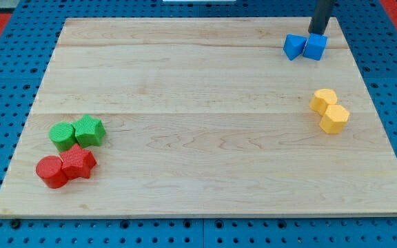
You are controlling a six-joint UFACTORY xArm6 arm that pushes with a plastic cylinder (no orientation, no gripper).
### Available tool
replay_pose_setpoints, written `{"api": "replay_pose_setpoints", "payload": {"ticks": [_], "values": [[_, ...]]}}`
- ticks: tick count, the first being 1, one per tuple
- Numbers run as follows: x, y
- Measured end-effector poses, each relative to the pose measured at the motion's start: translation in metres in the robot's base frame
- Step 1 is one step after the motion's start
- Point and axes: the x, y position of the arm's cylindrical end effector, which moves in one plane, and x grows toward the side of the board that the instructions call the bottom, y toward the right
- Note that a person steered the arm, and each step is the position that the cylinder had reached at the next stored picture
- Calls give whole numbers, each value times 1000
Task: Move the blue blocks into yellow blocks
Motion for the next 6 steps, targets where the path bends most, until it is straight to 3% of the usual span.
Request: {"api": "replay_pose_setpoints", "payload": {"ticks": [1,4,6], "values": [[5,-3],[103,-46],[73,-33]]}}
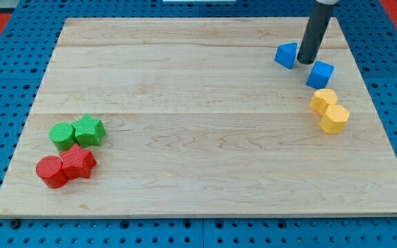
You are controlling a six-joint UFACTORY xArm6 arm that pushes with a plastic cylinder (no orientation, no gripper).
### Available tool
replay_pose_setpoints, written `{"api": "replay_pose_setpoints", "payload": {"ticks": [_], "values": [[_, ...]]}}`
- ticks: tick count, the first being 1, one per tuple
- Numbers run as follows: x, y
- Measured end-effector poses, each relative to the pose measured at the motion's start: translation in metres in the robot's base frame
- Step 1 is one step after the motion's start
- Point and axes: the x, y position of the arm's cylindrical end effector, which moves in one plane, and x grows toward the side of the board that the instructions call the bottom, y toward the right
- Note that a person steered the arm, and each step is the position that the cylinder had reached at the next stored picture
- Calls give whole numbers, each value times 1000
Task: Move the blue blocks into yellow blocks
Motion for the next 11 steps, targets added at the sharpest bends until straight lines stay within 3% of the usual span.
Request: {"api": "replay_pose_setpoints", "payload": {"ticks": [1,5,9,11], "values": [[-31,19],[49,20],[83,20],[17,26]]}}
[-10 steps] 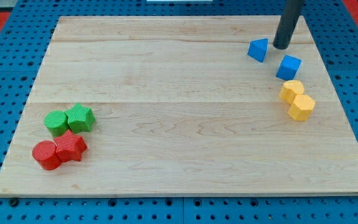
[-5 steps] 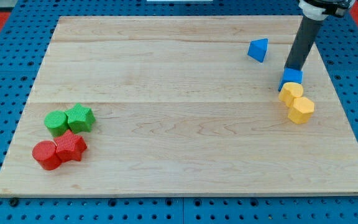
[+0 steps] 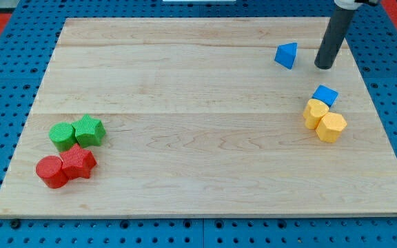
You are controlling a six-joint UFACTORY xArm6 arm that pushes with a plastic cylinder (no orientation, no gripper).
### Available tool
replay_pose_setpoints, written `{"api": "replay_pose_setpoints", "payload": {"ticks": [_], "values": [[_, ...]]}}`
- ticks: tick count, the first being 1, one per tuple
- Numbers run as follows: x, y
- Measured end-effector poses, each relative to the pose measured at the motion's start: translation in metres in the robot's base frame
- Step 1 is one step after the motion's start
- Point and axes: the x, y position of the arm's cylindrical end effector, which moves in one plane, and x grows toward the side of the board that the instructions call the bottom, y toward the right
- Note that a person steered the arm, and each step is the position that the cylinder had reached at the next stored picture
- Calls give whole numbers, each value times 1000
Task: Move the blue blocks into yellow blocks
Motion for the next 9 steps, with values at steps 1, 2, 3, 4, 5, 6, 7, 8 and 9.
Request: {"api": "replay_pose_setpoints", "payload": {"ticks": [1,2,3,4,5,6,7,8,9], "values": [[-26,0],[-89,-4],[-100,-8],[-100,-40],[-100,-63],[-100,-67],[-99,-67],[-66,-67],[-28,-67]]}}
